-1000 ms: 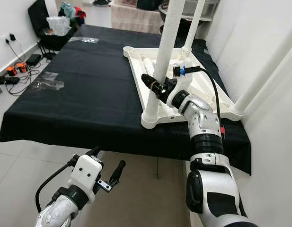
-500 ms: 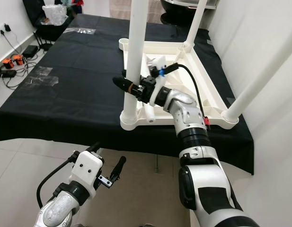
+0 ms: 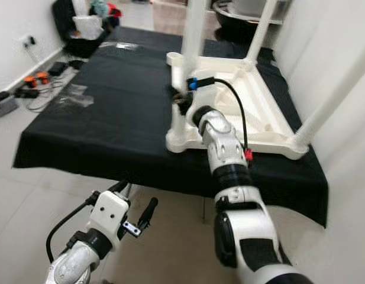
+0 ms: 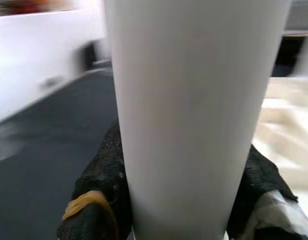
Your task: Building children table
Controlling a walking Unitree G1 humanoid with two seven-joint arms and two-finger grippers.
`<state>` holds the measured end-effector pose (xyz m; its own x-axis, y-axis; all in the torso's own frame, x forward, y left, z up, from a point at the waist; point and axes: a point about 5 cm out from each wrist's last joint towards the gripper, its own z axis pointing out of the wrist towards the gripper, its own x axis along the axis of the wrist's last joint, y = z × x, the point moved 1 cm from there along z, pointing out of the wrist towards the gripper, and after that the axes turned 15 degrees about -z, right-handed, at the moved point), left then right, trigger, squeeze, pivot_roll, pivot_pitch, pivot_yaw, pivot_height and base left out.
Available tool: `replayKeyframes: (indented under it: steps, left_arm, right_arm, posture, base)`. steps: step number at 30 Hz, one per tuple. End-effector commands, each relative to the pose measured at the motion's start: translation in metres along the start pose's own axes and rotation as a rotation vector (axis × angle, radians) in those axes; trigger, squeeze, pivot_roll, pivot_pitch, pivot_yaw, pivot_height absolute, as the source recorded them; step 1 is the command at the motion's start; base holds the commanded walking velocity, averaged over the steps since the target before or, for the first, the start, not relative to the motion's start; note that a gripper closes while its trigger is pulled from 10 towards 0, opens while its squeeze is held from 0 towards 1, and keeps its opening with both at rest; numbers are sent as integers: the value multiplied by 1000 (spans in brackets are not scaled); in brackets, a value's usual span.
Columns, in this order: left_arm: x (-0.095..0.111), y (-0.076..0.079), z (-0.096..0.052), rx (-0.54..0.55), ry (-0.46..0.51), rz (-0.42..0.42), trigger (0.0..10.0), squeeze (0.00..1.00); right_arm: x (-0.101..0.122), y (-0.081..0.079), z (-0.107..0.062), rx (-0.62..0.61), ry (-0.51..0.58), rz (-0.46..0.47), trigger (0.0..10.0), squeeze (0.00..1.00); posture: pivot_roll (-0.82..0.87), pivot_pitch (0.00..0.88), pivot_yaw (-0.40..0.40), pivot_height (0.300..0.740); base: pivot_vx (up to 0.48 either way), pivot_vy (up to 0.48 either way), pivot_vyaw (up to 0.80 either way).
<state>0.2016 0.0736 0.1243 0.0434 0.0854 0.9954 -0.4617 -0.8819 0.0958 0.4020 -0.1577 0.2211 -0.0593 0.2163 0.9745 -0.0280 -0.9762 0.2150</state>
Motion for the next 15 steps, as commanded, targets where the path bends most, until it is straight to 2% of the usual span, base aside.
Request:
replayKeyframes:
  steps: [1, 2, 3, 5, 6, 8, 9, 10, 11, 12, 15]
  left_arm:
    - [-3, 1, 0, -8, -13, 10, 10000, 0]
    - [-3, 1, 0, -11, -14, 12, 10000, 0]
    - [-3, 0, 1, -12, -14, 13, 10000, 0]
    - [-3, 0, 1, -12, -14, 14, 10000, 0]
    - [-3, 0, 1, -12, -14, 16, 10000, 0]
    - [-3, 0, 1, -12, -14, 16, 10000, 0]
    - [-3, 1, 1, -13, -13, 16, 10000, 0]
    - [-3, 1, 1, -13, -13, 16, 10000, 0]
    - [-3, 1, 1, -13, -13, 16, 10000, 0]
    - [-3, 1, 2, -13, -14, 15, 10000, 0]
    - [-3, 1, 2, -15, -14, 12, 10000, 0]
  right_arm:
    - [-33, 22, -11, -185, -174, -39, 0, 0]
    - [-30, 25, -19, -296, -175, -48, 0, 0]
    - [-26, 23, -25, -356, -178, -48, 0, 0]
    - [-23, 21, -27, -379, -175, -49, 0, 0]
    - [-19, 14, -28, -382, -170, -33, 0, 0]
    - [-19, 14, -28, -382, -170, -33, 0, 0]
    - [-16, 7, -27, -356, -165, -21, 0, 0]
    - [-10, 1, -26, -334, -131, -2, 10000, 0]
    - [-10, 1, -26, -334, -131, -2, 10000, 0]
    - [-2, -3, -26, -323, -75, -2, 10000, 976]
    - [8, -3, -27, -335, -4, -25, 10000, 1000]
  posture:
    - [73, 78, -87, 740]
    - [73, 78, -87, 740]
    - [72, 80, -85, 740]
    - [72, 80, -85, 740]
    - [73, 79, -87, 740]
    - [73, 79, -87, 740]
    - [74, 81, -88, 740]
    - [73, 81, -88, 740]
    - [73, 81, -88, 740]
    - [73, 81, -88, 740]
    - [64, 84, -88, 740]
  base:
    - [0, 0, 0]
    - [0, 0, 0]
    - [0, 0, 0]
    - [0, 0, 0]
    - [0, 0, 0]
    - [0, 0, 0]
    - [0, 0, 0]
    - [0, 0, 0]
    - [0, 0, 0]
    - [0, 0, 0]
    - [0, 0, 0]
